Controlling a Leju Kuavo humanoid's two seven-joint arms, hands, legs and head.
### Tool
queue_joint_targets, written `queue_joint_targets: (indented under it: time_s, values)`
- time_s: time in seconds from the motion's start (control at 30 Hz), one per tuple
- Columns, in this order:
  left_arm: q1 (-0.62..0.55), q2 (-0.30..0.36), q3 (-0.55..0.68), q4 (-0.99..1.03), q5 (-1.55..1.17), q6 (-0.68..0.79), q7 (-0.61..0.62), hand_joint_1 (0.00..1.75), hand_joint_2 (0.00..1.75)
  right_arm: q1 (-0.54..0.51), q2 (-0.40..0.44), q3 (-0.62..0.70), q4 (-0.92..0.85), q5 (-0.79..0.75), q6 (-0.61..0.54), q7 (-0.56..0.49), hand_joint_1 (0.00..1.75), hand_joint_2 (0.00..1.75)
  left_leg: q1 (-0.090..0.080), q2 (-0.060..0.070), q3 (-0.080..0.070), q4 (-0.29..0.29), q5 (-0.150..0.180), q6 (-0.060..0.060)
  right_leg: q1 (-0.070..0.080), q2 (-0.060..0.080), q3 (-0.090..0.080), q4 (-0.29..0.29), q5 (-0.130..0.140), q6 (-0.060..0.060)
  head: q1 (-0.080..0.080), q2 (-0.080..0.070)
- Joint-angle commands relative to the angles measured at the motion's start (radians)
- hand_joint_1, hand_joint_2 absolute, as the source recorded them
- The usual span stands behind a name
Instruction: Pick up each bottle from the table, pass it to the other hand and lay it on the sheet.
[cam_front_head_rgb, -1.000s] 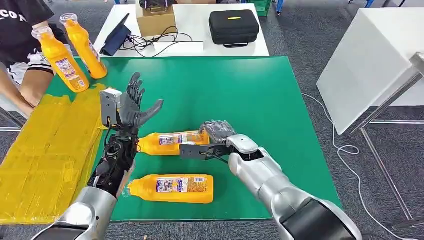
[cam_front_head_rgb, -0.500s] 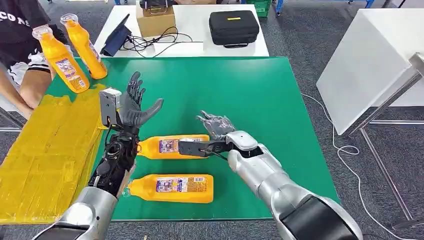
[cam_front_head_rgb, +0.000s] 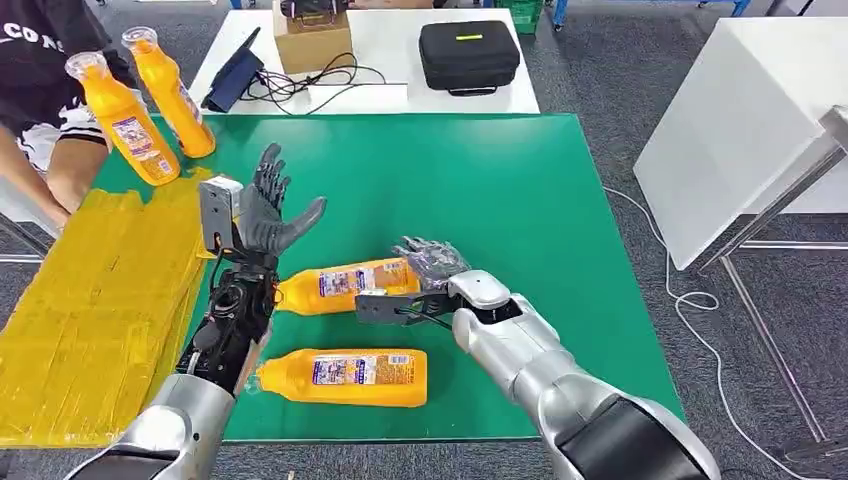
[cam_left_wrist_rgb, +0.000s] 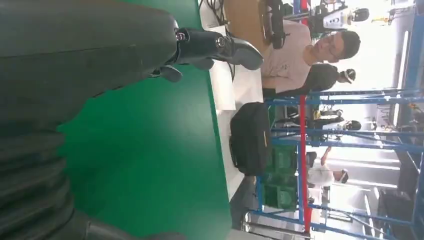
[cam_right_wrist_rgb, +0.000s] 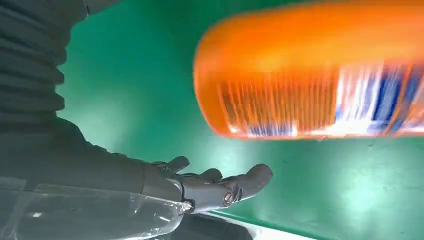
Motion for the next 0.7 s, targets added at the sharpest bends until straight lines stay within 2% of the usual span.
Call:
queue_joint_targets:
  time_s: [0.03,0.57,0.7]
  values:
    - [-0.039,0.003,0.001,0.075,0.009,-0.001,0.001,0.00,1.75,-0.043,0.020,0.006,0.050,-0.011,0.001,-0.039,0.00,1.75,0.000,0.000,0.001,0.000,-0.001,-0.001,0.000,-0.001,0.001,0.000,-0.001,0.000,0.000,0.000]
    - [-0.058,-0.001,-0.015,0.108,0.006,-0.007,-0.001,0.00,1.75,-0.037,0.023,0.008,0.064,-0.015,-0.001,-0.045,0.00,1.75,0.000,-0.002,0.002,0.000,-0.001,-0.001,0.000,-0.003,0.002,0.000,-0.002,0.000,0.000,0.000]
    - [-0.075,-0.009,-0.040,0.130,0.001,-0.009,-0.003,0.00,1.75,-0.042,0.023,0.001,0.084,-0.026,0.032,-0.038,0.00,1.75,0.000,-0.003,0.003,0.000,-0.001,-0.001,0.000,-0.004,0.004,0.000,-0.002,0.000,0.000,0.000]
